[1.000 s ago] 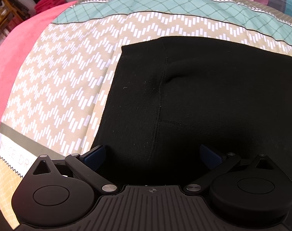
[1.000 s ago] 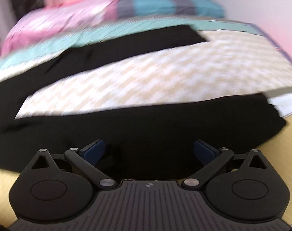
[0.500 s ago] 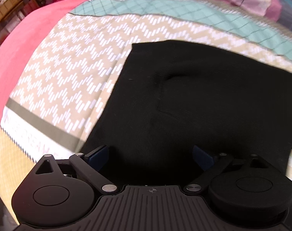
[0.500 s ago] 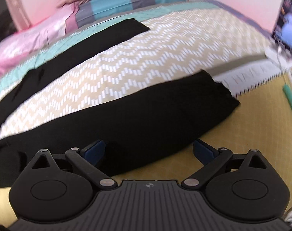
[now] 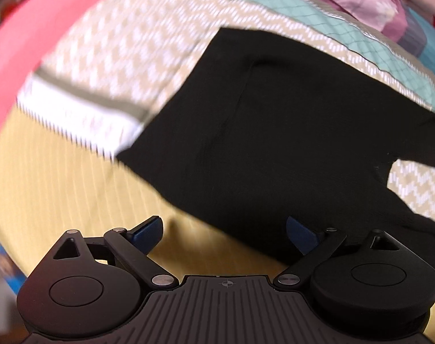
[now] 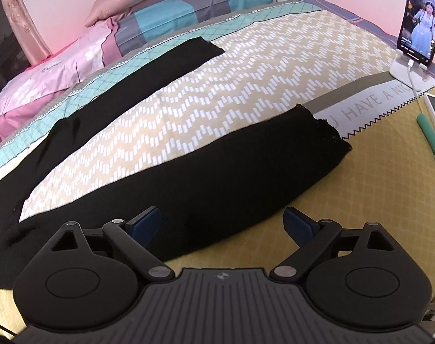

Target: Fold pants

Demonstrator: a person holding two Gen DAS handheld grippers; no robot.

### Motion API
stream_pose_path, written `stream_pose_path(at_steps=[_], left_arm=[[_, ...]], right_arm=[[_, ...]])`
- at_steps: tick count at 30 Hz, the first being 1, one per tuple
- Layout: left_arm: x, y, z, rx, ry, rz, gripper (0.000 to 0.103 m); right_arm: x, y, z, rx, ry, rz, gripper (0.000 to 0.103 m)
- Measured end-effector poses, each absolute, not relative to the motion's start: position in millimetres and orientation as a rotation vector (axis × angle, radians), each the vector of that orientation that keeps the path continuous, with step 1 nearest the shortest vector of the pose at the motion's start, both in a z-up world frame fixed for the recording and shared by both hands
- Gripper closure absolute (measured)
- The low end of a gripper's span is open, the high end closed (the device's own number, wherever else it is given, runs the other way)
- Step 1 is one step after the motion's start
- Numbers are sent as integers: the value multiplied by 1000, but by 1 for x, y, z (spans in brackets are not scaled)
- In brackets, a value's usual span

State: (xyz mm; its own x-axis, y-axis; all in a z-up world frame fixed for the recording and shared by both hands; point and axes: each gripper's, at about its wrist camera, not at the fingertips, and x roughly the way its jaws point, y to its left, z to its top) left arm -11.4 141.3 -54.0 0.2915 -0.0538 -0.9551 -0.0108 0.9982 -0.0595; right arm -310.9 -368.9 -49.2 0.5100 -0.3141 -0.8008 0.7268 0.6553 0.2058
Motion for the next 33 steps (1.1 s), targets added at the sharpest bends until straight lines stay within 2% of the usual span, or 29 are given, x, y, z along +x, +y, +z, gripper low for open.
stream_pose_path(at_steps=[11, 18, 27, 33], left_arm=[[-13, 165, -78, -292, 1329, -56, 0], [-8, 163, -80, -324, 1317, -76, 0], [-3, 182, -80, -482, 1295, -102, 0], [-4, 192, -82, -577, 1271, -106, 0]], right_arm=[[-337, -373, -69, 945, 760, -662, 9], [-338, -385, -75, 1028, 660, -670, 4], [-336, -405, -84, 1194, 563, -590, 17], [-345, -414, -103, 1399, 471, -547, 18]])
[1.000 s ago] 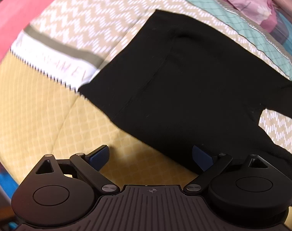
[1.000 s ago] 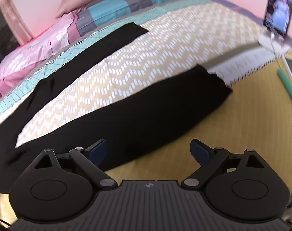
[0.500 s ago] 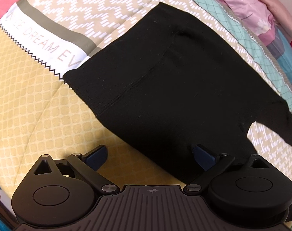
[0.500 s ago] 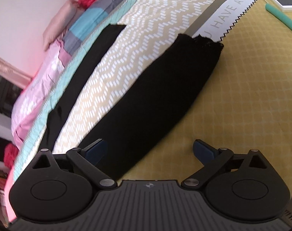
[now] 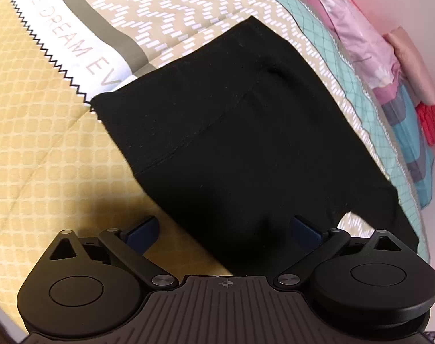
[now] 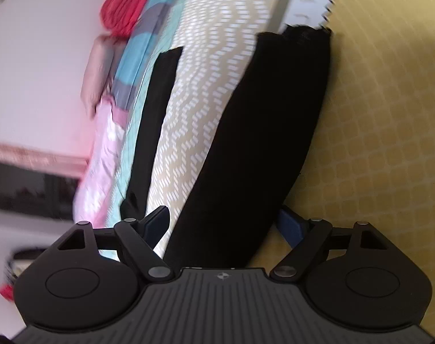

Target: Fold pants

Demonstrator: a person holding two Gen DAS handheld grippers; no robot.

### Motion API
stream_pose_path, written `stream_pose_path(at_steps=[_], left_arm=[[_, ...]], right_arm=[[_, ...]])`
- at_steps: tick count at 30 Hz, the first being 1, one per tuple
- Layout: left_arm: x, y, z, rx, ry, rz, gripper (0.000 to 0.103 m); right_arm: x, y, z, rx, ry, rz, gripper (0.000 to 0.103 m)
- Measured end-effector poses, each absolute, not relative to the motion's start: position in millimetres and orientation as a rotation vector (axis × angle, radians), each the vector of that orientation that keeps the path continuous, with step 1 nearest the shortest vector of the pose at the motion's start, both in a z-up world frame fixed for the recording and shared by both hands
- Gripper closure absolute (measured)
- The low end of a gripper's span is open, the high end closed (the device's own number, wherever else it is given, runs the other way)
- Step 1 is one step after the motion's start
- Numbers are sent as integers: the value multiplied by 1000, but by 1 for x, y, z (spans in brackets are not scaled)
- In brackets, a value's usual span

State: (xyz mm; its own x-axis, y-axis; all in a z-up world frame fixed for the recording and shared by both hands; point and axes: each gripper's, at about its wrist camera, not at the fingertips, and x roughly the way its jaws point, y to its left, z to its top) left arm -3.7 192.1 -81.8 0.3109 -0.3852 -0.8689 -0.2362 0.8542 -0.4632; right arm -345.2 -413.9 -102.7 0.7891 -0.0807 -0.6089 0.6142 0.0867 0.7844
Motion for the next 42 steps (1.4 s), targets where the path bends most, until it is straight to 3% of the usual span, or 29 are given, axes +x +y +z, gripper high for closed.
stream_pose_path(at_steps=[5, 8, 10, 13, 17, 19, 27, 36, 41, 42], left_arm=[[4, 185, -82, -579, 1256, -105, 0], [5, 183, -80, -574, 1261, -111, 0], [7, 185, -79, -598, 1259, -103, 0], [13, 185, -80, -601, 1267, -99, 0], [26, 177, -80, -546, 1310, -75, 15], [30, 174, -72, -541, 1296, -99, 16], [61, 157, -27, -501, 1166, -181, 23], [153, 121, -48, -455, 1261, -159, 24], [192, 112, -69, -445, 1412, -132, 21], [198, 110, -71, -448, 1428, -138, 14]], right_arm=[[-340, -419, -104, 1409, 474, -534, 19], [-340, -417, -102, 1370, 513, -557, 33], [-341, -417, -102, 1347, 548, -585, 58], [-339, -421, -103, 1322, 606, -625, 85], [-320, -422, -91, 1213, 711, -638, 90], [-310, -423, -83, 1174, 742, -635, 94], [-240, -456, -30, 1130, 631, -548, 95], [-80, -528, -36, 1114, 665, -563, 95], [-2, -552, -68, 1078, 749, -574, 94], [6, -555, -75, 1090, 754, -554, 90]])
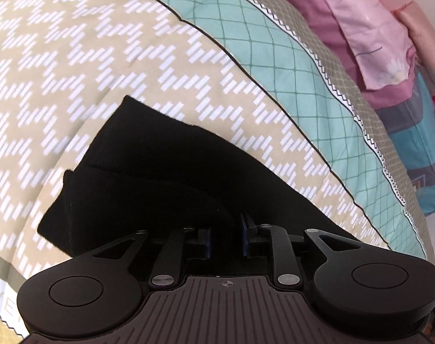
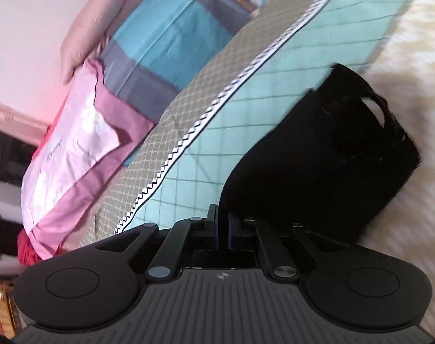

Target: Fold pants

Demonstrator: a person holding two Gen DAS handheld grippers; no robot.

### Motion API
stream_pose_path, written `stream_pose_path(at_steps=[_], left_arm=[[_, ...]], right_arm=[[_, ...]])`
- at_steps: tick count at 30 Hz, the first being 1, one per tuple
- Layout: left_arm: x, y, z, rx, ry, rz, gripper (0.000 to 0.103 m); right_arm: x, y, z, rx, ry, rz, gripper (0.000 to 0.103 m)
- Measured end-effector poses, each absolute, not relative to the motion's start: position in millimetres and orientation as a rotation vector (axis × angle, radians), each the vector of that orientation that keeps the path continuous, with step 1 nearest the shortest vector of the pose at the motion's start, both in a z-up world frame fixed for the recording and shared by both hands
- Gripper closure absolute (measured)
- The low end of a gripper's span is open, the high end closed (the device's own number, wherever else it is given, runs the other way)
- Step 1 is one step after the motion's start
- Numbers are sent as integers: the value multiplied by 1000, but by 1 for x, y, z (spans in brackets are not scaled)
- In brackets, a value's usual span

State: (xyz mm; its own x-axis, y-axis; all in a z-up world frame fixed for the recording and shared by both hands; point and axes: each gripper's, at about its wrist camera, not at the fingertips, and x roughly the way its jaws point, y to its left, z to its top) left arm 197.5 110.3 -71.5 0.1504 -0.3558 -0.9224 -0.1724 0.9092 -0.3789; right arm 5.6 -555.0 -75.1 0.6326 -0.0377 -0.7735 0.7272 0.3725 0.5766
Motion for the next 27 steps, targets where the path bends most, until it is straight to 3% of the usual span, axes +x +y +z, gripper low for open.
stream_pose_path(at_steps=[2, 4, 7, 12, 17, 21, 27], left_arm=[[201, 112, -74, -479, 1445, -166, 6], [200, 121, -73, -542, 1434, -192, 0], [197, 136, -61, -674, 1304, -199, 0], [180, 164, -38, -740, 1106, -64, 0], [162, 157, -24, -552, 1088, -1, 0], [138, 137, -24, -472, 1081, -46, 0], [104, 124, -30, -344, 1110, -94, 0]], right_arm=[[6, -559, -80, 1119, 703, -534, 80], [-1, -560, -77, 1124, 635, -499, 54], [-30, -563, -61, 1047, 484, -555, 38], [-94, -550, -43, 950, 381, -753, 37], [-113, -504, -44, 753, 481, -804, 40], [-83, -439, -39, 512, 593, -563, 39], [6, -288, -30, 14, 723, 126, 19]])
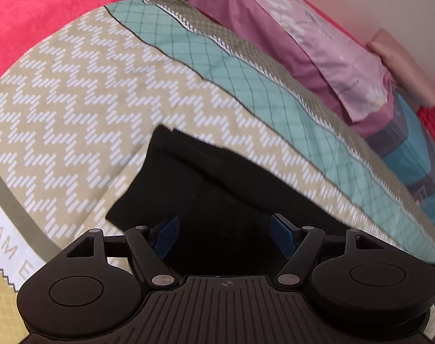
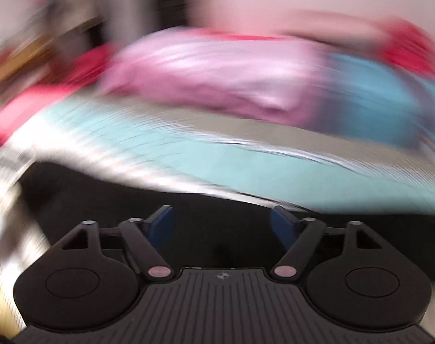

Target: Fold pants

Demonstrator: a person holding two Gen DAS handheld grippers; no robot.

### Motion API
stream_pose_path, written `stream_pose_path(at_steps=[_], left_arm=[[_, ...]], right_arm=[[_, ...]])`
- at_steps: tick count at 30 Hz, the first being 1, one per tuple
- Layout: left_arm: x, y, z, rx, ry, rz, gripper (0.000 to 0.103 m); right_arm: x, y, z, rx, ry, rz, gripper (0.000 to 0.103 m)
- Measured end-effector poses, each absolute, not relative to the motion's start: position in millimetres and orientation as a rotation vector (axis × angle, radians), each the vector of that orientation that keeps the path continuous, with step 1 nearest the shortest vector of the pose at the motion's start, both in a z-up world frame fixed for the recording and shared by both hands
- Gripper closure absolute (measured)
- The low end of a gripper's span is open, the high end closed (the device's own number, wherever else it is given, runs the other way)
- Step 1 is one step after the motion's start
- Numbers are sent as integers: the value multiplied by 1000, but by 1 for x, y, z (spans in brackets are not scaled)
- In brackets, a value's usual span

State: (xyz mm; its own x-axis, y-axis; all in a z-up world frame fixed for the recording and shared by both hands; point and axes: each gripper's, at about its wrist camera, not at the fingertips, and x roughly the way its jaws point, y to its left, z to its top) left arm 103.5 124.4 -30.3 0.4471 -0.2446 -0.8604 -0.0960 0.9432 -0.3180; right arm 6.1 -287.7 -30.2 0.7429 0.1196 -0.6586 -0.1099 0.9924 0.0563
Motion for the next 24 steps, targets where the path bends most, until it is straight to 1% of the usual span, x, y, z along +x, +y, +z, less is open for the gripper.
stream_pose_path(at_steps=[2, 3, 5, 6, 7, 8, 9, 11, 13, 16, 19, 23, 24], left_arm=[[91, 125, -33, -335, 1123, -99, 0], [85, 127, -35, -330, 1131, -100, 0], [73, 129, -37, -312, 1133, -92, 0], [66, 131, -37, -298, 1135, -89, 0], [60, 133, -38, -284, 1137, -84, 0], [54, 135, -39, -270, 1137, -78, 0], [47, 138, -38, -256, 1135, -72, 0], [35, 144, -38, -229, 1128, -64, 0], [26, 149, -38, -210, 1120, -53, 0], [21, 153, -43, -204, 1124, -41, 0], [18, 157, -47, -229, 1134, -34, 0], [9, 155, -44, -217, 1125, -46, 0], [6, 155, -43, -208, 1124, -45, 0]], right_arm=[[29, -240, -34, -132, 723, 285, 19], [42, -219, -39, -188, 744, 355, 20], [69, -191, -54, -247, 825, 462, 28], [85, -185, -65, -273, 863, 458, 46], [103, -187, -74, -290, 877, 395, 60], [120, -194, -78, -247, 891, 299, 59], [134, -208, -77, -137, 904, 202, 58], [142, -237, -65, 91, 859, 74, 56], [141, -235, -54, 117, 815, 133, 40], [142, -187, -49, -37, 800, 303, 39], [154, -127, -46, -114, 792, 485, 39], [180, -67, -50, -179, 766, 583, 43], [191, -57, -53, -179, 776, 580, 45]])
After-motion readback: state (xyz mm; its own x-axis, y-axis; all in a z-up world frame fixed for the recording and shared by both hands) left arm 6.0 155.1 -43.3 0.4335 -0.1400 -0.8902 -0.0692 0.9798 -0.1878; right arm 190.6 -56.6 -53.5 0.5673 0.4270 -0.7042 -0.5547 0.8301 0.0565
